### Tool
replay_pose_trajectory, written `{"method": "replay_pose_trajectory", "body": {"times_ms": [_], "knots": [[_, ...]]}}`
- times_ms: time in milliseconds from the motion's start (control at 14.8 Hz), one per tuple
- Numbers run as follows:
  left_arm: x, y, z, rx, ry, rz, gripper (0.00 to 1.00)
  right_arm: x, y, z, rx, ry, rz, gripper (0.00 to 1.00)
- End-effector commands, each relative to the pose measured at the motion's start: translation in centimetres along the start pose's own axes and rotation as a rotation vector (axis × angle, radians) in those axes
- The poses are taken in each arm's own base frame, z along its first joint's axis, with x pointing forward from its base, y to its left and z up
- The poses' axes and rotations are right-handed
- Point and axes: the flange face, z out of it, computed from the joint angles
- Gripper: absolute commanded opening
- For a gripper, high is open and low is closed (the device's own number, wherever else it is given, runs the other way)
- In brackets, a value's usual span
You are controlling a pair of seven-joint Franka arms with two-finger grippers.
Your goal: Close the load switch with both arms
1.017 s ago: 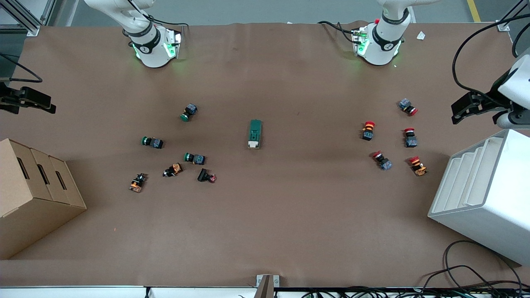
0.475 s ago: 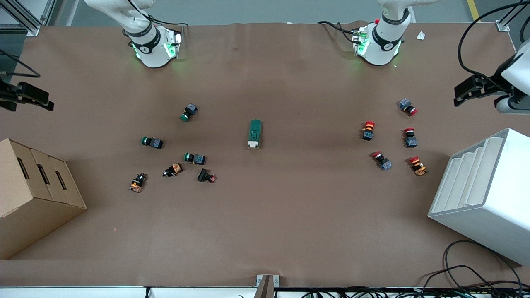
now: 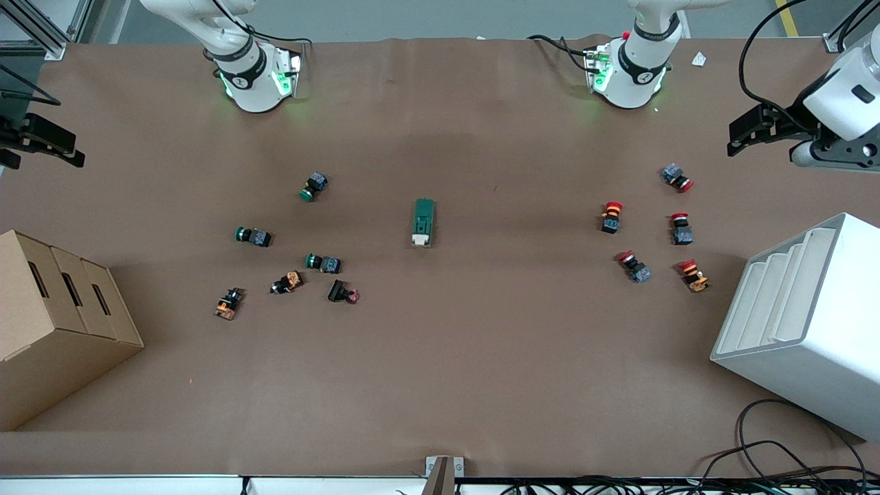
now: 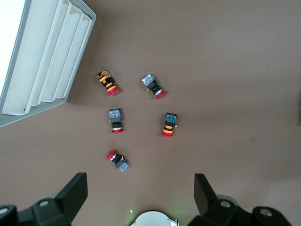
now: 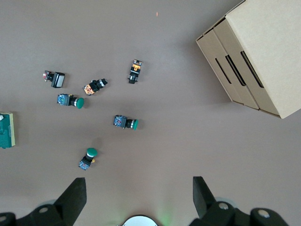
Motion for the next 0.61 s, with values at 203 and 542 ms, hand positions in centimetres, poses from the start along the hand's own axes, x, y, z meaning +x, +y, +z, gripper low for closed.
{"method": "replay_pose_trajectory", "body": {"times_ms": [203,542], "knots": [[-1.3,1.3,-0.3,0.011,0.050,0.000,1.00,-0.4,0.2,0.2,-0.015,0.010,0.001,1.00],[-0.9,1.3,-0.5,0.005,0.057,-0.017,1.00,-1.0,-0.9,0.5,-0.015,-0.004,-0.017,1.00]]}}
